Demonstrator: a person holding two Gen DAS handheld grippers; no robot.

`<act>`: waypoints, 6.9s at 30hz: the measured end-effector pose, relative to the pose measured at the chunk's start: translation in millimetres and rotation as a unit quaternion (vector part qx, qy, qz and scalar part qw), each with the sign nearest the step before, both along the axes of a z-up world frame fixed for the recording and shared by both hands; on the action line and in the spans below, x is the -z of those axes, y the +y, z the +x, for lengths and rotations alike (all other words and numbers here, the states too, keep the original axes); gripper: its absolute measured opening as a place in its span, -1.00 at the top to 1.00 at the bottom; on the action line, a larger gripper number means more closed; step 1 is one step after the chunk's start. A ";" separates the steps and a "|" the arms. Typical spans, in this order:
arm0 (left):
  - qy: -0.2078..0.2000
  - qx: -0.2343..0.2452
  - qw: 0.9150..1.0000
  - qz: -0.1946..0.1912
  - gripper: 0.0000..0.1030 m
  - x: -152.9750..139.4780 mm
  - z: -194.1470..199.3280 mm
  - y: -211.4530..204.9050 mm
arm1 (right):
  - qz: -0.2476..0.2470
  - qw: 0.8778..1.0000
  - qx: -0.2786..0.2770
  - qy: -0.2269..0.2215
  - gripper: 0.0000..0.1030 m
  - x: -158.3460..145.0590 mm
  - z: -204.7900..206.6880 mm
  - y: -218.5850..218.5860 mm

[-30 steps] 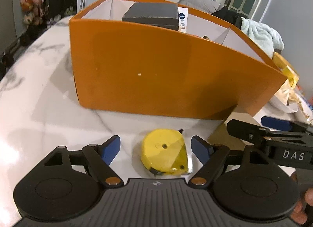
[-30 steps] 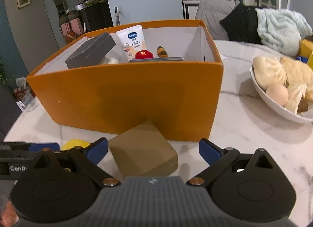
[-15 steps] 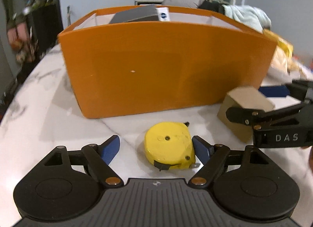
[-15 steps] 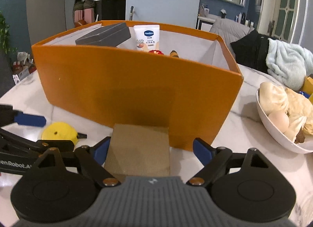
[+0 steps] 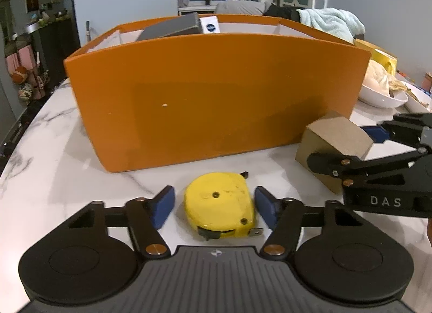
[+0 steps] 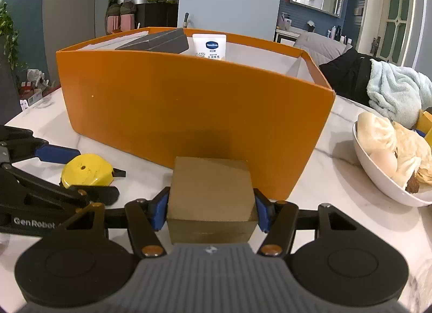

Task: Organize objects
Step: 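Grasp the yellow tape measure with the left gripper while the right grasps the brown cube, then hold the tape measure and cube in both grippers above the table, then lift the tape measure and cube over the orange box and lower them inside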

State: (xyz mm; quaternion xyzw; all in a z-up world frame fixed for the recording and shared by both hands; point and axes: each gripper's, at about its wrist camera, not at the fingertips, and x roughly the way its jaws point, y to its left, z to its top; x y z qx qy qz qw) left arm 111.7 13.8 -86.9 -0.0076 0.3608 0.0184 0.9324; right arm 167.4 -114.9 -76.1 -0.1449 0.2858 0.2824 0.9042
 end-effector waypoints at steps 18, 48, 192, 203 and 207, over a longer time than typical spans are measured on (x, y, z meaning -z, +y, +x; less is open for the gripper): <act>-0.014 -0.008 1.000 0.003 -0.15 -0.1 -45.2 -7.2 | 0.008 1.000 0.003 0.024 -0.20 10.5 -62.8 -27.2; -0.039 -0.042 0.998 0.001 -0.37 5.6 -45.6 -7.5 | 0.033 0.998 0.046 0.016 -0.51 20.2 -37.4 -18.8; -0.020 -0.015 1.000 -0.003 -0.12 -100.6 138.3 28.9 | 0.009 0.996 0.023 0.083 -0.18 -76.4 145.2 72.0; 0.033 -0.043 0.996 -0.065 -0.12 -89.9 125.5 38.6 | -0.011 0.996 0.016 0.084 -0.18 -71.9 141.2 66.6; 0.049 -0.060 0.995 -0.065 -0.12 -79.5 138.5 40.6 | -0.007 0.996 0.016 0.087 -0.20 -71.3 142.0 65.5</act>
